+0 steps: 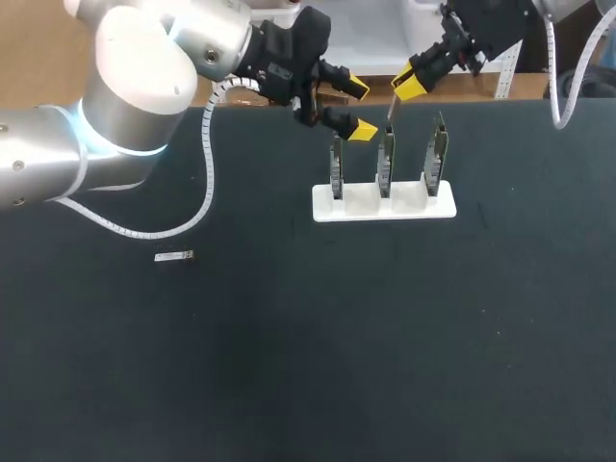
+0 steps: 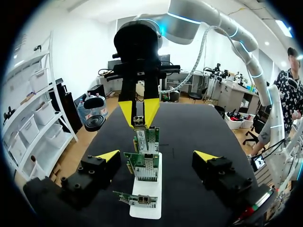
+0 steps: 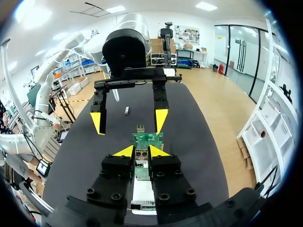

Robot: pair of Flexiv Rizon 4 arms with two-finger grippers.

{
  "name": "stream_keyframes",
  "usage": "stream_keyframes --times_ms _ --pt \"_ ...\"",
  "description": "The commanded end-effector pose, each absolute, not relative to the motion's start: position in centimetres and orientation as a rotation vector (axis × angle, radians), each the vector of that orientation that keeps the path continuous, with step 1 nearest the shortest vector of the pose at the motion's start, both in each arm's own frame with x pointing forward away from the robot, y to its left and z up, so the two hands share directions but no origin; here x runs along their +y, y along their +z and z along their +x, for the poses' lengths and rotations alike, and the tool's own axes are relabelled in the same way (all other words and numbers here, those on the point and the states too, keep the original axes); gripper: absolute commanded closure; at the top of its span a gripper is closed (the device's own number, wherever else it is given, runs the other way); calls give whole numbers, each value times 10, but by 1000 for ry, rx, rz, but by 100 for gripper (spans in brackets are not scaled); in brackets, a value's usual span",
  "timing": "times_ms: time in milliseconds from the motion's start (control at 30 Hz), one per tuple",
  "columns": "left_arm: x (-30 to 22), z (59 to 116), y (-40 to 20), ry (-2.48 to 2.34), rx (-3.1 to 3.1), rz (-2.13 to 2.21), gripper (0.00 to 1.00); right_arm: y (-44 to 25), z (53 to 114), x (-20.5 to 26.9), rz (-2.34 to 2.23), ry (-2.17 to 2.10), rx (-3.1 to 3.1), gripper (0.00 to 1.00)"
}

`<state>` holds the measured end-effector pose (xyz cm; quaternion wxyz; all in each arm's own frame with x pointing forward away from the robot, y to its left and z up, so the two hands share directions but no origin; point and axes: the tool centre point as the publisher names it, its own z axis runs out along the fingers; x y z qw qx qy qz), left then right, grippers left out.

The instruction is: Pick up the optical module with the left hand, and insert it into the network port with the right hand.

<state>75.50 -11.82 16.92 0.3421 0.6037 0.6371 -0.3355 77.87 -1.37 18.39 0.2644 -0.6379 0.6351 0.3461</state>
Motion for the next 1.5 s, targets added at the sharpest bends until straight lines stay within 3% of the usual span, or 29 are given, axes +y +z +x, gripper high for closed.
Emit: stream_keyframes --times_ms 33,1500 --pt "-119 757 170 -873 1661 1575 0 184 776 -14 -1723 929 1720 100" --pt "-119 757 170 -873 1661 1575 0 193 764 -9 -1784 881 1762 100"
